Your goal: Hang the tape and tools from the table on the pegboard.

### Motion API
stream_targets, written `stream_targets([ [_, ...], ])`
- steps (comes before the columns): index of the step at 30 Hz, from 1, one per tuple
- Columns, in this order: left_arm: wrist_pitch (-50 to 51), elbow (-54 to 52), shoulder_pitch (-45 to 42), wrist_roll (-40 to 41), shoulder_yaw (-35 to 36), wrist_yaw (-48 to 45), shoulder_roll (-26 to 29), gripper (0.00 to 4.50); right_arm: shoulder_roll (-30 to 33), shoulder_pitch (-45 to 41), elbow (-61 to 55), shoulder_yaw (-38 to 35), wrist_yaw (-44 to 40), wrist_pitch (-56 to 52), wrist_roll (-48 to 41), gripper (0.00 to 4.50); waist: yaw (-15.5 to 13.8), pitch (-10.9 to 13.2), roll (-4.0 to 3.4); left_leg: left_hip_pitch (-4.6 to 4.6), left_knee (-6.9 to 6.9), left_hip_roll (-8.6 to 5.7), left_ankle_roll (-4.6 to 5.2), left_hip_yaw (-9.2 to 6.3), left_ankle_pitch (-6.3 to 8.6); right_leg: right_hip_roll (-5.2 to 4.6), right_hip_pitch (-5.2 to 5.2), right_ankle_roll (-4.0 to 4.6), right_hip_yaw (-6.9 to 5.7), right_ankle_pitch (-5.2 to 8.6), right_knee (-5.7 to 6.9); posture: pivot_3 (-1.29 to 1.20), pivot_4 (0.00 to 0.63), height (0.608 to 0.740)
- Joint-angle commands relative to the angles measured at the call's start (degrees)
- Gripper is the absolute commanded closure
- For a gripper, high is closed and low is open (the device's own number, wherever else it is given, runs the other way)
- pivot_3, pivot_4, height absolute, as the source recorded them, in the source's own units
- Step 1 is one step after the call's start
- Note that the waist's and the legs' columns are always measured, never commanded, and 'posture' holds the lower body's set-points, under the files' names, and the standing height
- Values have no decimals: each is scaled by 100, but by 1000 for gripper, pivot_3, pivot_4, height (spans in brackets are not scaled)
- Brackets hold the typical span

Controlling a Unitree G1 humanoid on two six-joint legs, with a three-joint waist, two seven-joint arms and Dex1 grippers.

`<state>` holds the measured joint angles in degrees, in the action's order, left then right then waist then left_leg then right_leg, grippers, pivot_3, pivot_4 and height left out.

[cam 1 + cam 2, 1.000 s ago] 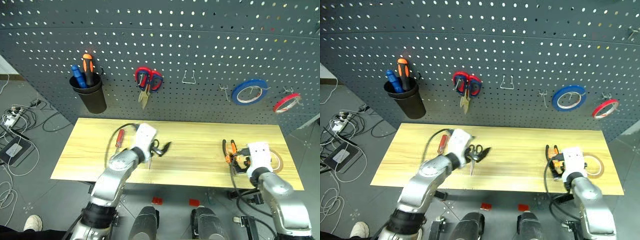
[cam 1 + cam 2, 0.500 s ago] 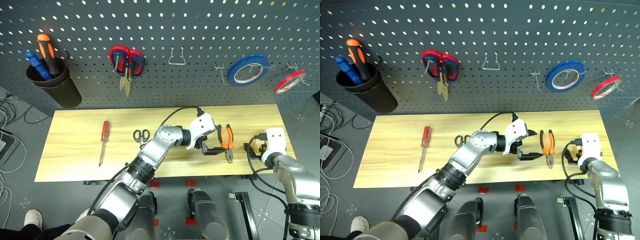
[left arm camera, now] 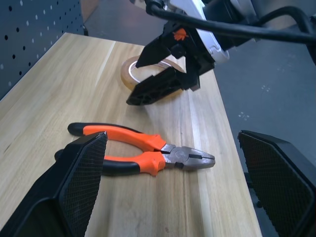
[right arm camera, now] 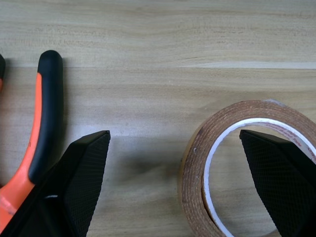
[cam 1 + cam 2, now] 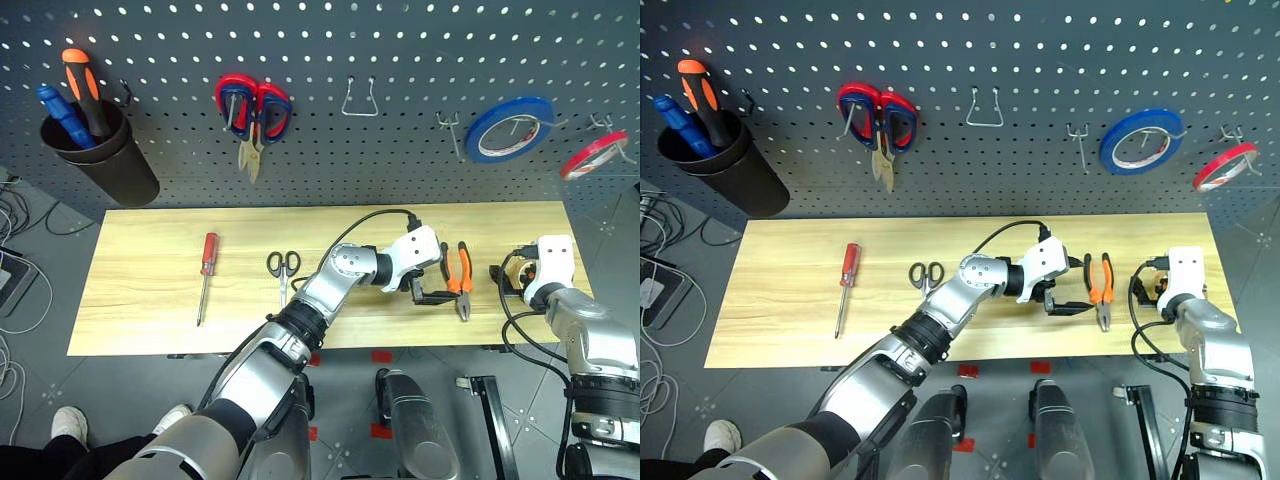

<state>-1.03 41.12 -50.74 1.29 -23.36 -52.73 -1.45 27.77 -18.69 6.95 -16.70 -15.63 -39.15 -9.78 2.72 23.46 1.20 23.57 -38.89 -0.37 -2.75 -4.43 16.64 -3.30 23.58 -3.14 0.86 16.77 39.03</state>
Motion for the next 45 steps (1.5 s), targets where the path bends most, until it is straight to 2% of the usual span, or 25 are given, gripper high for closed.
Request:
stream_targets([
  [1, -153, -75, -75, -59, 52, -47, -109, 24, 74, 33, -2, -101, 36, 125, -12, 0, -10, 0, 0, 2, 0, 0, 0, 0, 0, 0, 3, 0, 1, 0, 0, -9, 434, 740],
  [10, -150, -197, -10, -137, 33, -195, -114, 24, 26, 143, 138, 18, -86, 88, -31, 0, -37, 0, 0, 42, -7, -3, -13, 7, -8, 0, 49, -3, 5, -2, 17, -13, 438, 740],
  [27, -165, -71, -150, -187, 82, -271, -202, 24, 14, -153, 1173, -133, -120, 264, -134, 0, -43, 1, 2, 39, -9, -1, -4, 9, -2, 2, 47, -5, 8, -3, 18, -14, 461, 740],
  [35, -215, 32, -255, -215, 150, -275, -231, 0, 15, -227, 1350, -148, 26, 344, -60, 2486, -76, 1, 2, 39, -10, -1, -4, 9, -2, 2, 46, -6, 8, -4, 17, -13, 455, 740],
  [40, -261, 21, -212, -246, 160, -271, -221, 0, 116, -140, 1317, -34, 165, 436, 156, 4050, -85, 0, 2, 39, -11, -1, -6, 9, -4, 2, 46, -6, 8, -4, 17, -21, 428, 740],
  [45, -248, -254, -36, -130, 273, -209, -207, 0, 83, 244, 134, 55, 393, 222, 215, 4061, -103, -7, -8, 43, -10, 0, -19, 4, -11, 0, 49, -7, 2, -4, 13, -37, 379, 740],
])
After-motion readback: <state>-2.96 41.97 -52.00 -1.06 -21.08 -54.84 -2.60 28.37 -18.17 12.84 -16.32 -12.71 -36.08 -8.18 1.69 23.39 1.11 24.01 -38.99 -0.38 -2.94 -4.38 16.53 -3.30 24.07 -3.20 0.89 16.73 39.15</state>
